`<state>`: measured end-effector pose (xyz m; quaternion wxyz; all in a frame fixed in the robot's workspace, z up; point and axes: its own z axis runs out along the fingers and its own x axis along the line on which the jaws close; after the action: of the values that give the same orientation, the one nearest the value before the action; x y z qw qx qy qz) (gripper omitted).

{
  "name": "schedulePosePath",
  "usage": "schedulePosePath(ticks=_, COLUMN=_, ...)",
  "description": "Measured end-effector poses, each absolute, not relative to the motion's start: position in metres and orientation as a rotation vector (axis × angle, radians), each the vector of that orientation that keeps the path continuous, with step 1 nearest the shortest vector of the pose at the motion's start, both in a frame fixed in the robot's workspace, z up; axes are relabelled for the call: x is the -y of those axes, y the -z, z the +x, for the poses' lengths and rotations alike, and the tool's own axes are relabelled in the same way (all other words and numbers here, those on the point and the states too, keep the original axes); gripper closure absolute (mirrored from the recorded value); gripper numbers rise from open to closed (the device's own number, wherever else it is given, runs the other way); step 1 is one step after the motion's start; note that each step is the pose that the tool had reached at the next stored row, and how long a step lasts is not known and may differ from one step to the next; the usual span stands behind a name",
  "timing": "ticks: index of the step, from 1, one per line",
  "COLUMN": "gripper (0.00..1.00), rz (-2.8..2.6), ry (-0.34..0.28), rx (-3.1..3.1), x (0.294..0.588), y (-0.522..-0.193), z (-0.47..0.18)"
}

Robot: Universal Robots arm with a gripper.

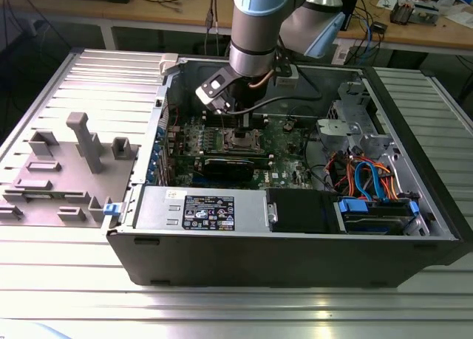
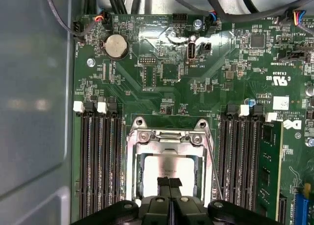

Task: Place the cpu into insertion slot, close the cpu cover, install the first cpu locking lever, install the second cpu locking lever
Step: 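Close the cpu cover, then install the first cpu locking lever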

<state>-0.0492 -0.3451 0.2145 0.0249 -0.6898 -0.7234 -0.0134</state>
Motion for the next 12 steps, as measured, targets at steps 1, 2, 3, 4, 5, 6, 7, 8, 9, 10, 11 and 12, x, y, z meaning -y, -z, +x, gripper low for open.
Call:
schedulePosePath(ticks=1, gripper=0.89, rz=-2.129, ry=0.046, rx=2.245, x=0.3451, y=-0.2144, z=-0.0492)
schedulePosePath(ticks=2, gripper=0.89, rz=-2.127, ry=0.047, rx=2.248, x=0.3451, y=-0.2144, z=-0.0491)
schedulePosePath(ticks=3, gripper=0.89, rz=-2.125, ry=0.047, rx=2.251, x=0.3452, y=-0.2145, z=-0.0492)
schedulePosePath(ticks=4, gripper=0.89, rz=-2.125, ry=0.047, rx=2.251, x=0.3452, y=-0.2145, z=-0.0492)
schedulePosePath(ticks=5, gripper=0.89, rz=-2.125, ry=0.047, rx=2.251, x=0.3451, y=-0.2145, z=-0.0492)
schedulePosePath(ticks=6, gripper=0.89, rz=-2.125, ry=0.047, rx=2.251, x=0.3452, y=-0.2145, z=-0.0492)
schedulePosePath(ticks=7, gripper=0.89, rz=-2.125, ry=0.047, rx=2.251, x=0.3451, y=-0.2145, z=-0.0492)
schedulePosePath(ticks=8, gripper=0.89, rz=-2.125, ry=0.047, rx=2.251, x=0.3451, y=-0.2145, z=-0.0492)
schedulePosePath(ticks=9, gripper=0.89, rz=-2.125, ry=0.047, rx=2.251, x=0.3451, y=-0.2148, z=-0.0492)
schedulePosePath(ticks=10, gripper=0.89, rz=-2.125, ry=0.047, rx=2.251, x=0.3452, y=-0.215, z=-0.0492)
schedulePosePath(ticks=11, gripper=0.89, rz=-2.125, ry=0.048, rx=2.251, x=0.3451, y=-0.2151, z=-0.0492)
schedulePosePath(ticks=12, gripper=0.89, rz=-2.125, ry=0.047, rx=2.251, x=0.3451, y=-0.2156, z=-0.0492)
